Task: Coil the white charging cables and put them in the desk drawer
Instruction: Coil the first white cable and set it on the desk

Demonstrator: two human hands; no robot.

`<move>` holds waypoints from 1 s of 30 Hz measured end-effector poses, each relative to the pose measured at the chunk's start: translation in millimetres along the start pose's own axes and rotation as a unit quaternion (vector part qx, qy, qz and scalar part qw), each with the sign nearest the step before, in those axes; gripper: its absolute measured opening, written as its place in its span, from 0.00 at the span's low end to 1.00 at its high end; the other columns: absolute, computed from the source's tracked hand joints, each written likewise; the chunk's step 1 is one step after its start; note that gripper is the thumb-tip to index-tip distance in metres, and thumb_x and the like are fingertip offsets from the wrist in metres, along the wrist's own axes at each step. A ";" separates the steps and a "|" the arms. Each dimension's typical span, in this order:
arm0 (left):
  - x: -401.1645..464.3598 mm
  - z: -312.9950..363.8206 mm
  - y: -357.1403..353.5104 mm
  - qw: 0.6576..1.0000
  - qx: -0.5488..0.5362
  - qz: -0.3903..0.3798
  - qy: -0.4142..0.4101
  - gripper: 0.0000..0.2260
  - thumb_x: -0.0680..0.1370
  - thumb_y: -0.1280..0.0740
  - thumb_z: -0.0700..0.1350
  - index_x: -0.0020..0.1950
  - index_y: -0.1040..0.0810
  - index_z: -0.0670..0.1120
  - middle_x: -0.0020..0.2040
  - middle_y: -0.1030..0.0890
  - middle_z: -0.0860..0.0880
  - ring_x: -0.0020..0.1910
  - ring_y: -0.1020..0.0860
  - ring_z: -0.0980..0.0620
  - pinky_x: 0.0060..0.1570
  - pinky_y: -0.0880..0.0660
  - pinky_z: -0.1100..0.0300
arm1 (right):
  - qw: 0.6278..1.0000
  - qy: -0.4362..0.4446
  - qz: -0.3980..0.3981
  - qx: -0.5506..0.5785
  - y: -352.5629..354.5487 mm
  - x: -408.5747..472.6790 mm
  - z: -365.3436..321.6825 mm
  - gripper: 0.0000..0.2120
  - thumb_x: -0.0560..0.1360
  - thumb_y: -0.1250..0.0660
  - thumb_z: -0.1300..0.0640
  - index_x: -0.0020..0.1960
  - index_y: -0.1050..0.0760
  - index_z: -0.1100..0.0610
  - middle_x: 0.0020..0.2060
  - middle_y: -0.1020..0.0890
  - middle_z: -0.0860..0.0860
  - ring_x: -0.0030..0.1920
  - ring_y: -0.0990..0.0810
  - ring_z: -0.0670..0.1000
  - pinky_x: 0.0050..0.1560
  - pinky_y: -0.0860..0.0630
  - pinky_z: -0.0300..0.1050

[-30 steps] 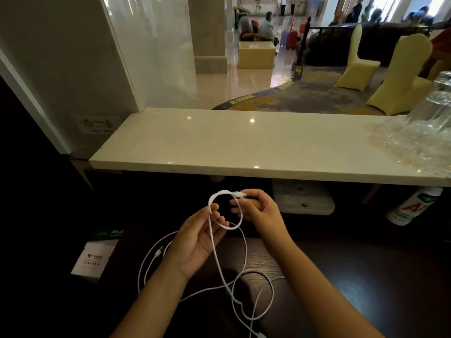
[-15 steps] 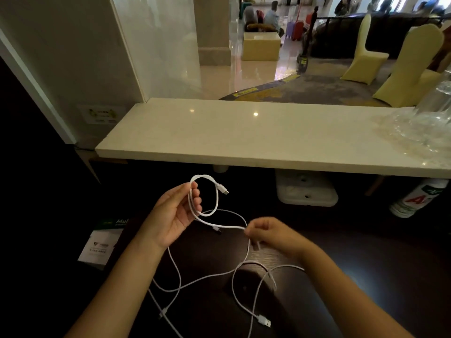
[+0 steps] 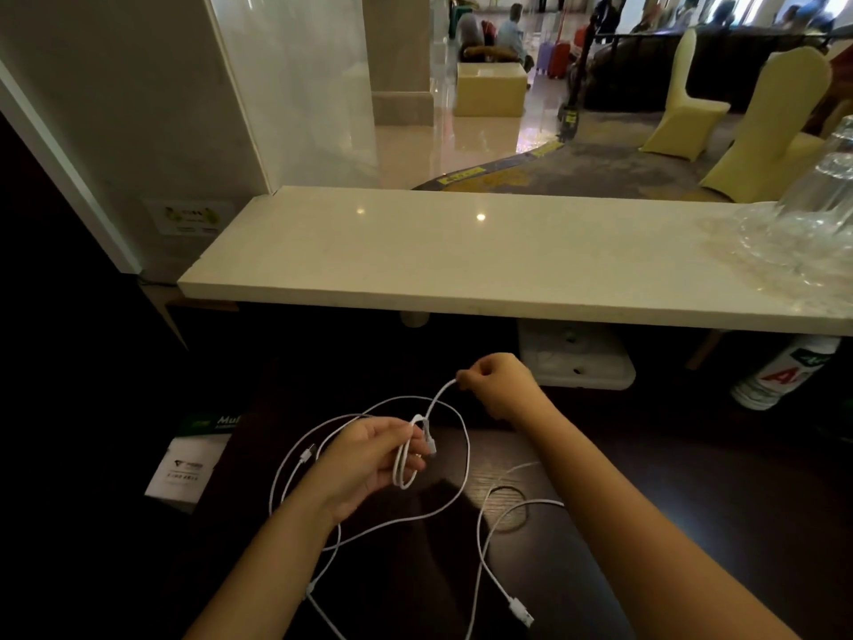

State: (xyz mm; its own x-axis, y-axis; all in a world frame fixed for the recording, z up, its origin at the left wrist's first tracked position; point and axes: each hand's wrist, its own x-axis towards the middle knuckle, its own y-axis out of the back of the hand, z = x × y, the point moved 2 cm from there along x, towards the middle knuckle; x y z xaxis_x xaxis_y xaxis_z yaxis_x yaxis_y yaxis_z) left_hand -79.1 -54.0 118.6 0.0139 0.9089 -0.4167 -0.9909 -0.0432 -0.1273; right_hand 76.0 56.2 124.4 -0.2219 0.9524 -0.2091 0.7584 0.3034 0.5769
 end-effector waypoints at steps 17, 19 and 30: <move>7.8 3.9 -13.8 0.944 -0.310 0.041 -0.106 0.12 0.79 0.44 0.39 0.49 0.21 0.42 0.40 0.15 0.47 0.41 0.16 0.54 0.43 0.20 0.62 | 0.952 0.158 0.183 0.187 -58.3 -75.5 -14.0 0.13 0.70 0.31 0.61 0.37 0.31 0.47 0.32 0.25 0.47 0.33 0.26 0.44 0.35 0.30 0.33; 10.9 9.6 -10.3 0.933 -0.341 0.048 -0.101 0.11 0.79 0.44 0.40 0.46 0.23 0.42 0.31 0.18 0.51 0.32 0.18 0.57 0.39 0.20 0.64 | 0.955 0.141 0.145 0.219 -65.0 -79.7 -8.0 0.11 0.73 0.33 0.59 0.39 0.32 0.48 0.31 0.25 0.46 0.32 0.27 0.43 0.33 0.30 0.35; 10.7 23.1 28.4 0.941 -0.322 -0.084 -0.067 0.19 0.52 0.18 0.47 0.37 0.20 0.44 0.26 0.30 0.53 0.21 0.33 0.60 0.23 0.30 0.69 | 0.968 0.134 -0.200 0.068 -36.7 -49.0 37.4 0.12 0.73 0.31 0.56 0.31 0.26 0.48 0.26 0.27 0.46 0.29 0.29 0.44 0.35 0.32 0.42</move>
State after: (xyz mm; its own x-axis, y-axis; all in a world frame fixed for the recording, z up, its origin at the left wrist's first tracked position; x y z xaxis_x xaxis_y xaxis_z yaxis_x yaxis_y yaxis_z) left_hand -110.2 -35.9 131.4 0.1033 0.9675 -0.2307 -0.6888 -0.0978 -0.7183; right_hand 81.9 -2.7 84.0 -0.6511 0.7392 -0.1719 0.6486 0.6596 0.3797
